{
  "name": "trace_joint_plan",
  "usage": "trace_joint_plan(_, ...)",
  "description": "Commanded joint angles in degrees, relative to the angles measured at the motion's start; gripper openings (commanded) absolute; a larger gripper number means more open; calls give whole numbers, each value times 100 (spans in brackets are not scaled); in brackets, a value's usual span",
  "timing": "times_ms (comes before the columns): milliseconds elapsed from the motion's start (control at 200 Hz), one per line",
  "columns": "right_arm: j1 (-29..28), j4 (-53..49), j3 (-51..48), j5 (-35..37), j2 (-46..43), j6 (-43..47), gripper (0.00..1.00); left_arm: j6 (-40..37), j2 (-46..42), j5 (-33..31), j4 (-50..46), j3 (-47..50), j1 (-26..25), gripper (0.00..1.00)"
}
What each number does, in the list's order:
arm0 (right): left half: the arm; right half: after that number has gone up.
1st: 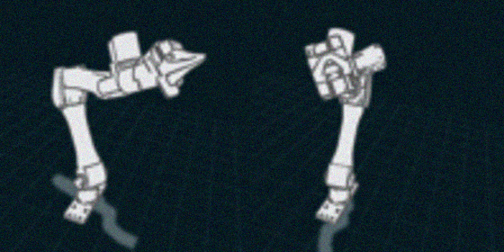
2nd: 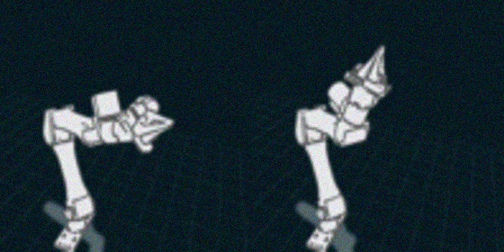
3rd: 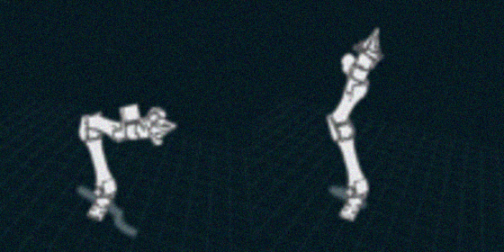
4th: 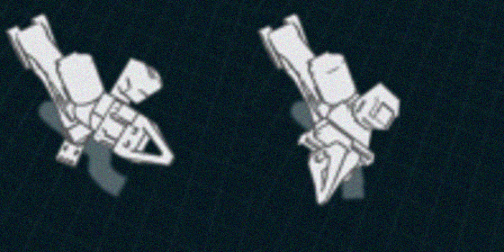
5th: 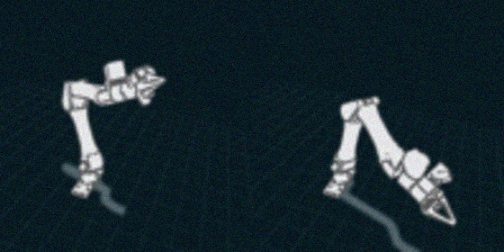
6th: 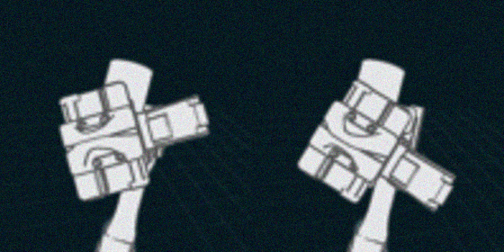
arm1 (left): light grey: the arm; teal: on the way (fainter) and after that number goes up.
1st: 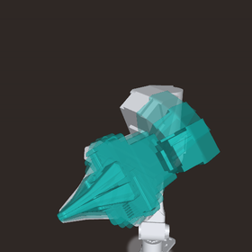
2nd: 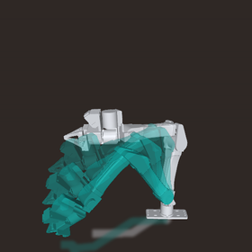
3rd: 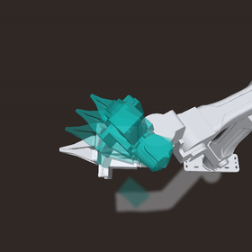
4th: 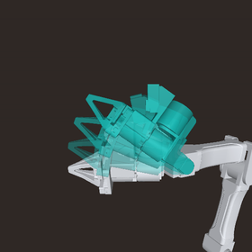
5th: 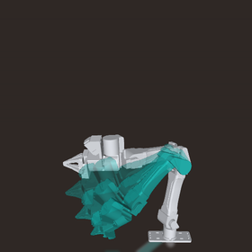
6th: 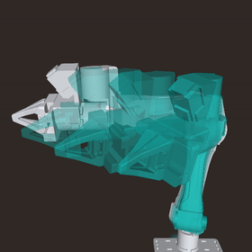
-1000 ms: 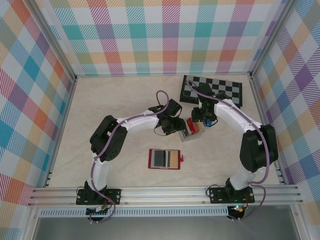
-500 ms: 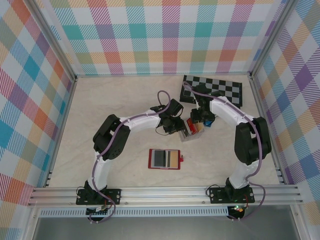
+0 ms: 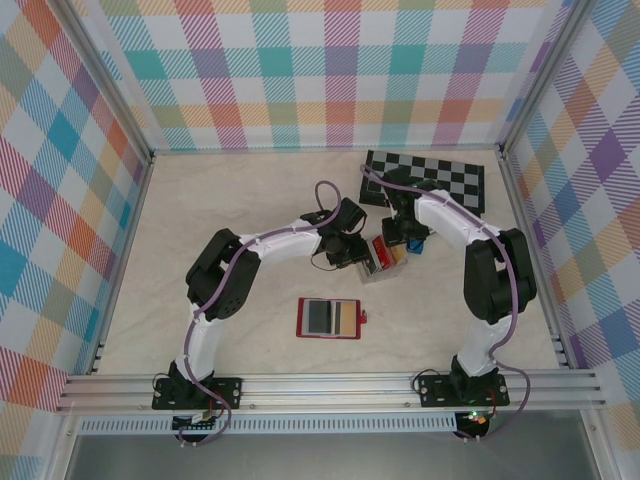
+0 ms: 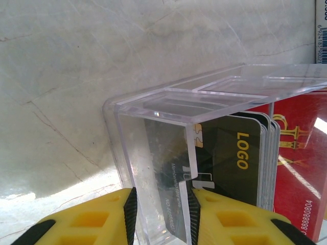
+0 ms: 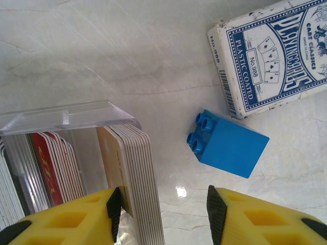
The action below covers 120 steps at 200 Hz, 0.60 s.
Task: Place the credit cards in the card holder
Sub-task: Pick up the credit card from the storage box.
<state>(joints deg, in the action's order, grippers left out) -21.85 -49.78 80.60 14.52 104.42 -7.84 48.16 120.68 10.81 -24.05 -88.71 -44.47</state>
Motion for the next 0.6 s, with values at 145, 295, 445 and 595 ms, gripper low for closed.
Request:
trace_joint_plan(145,40,-243,211,-15,-248,99,44,-107,41,-186,-471,-25,52,32)
trace_joint_plan(295,40,-252,217,-106,-270,87,37,-85,34,-151,-437,2,55,32)
trace_joint_plan(445,40,-254,241,-155,-280,89,33,-82,25,-140,-417,4,58,32)
trace_joint_plan(595,40,-259,263,-257,-285,80,27,-72,21,-120,-402,19,58,32)
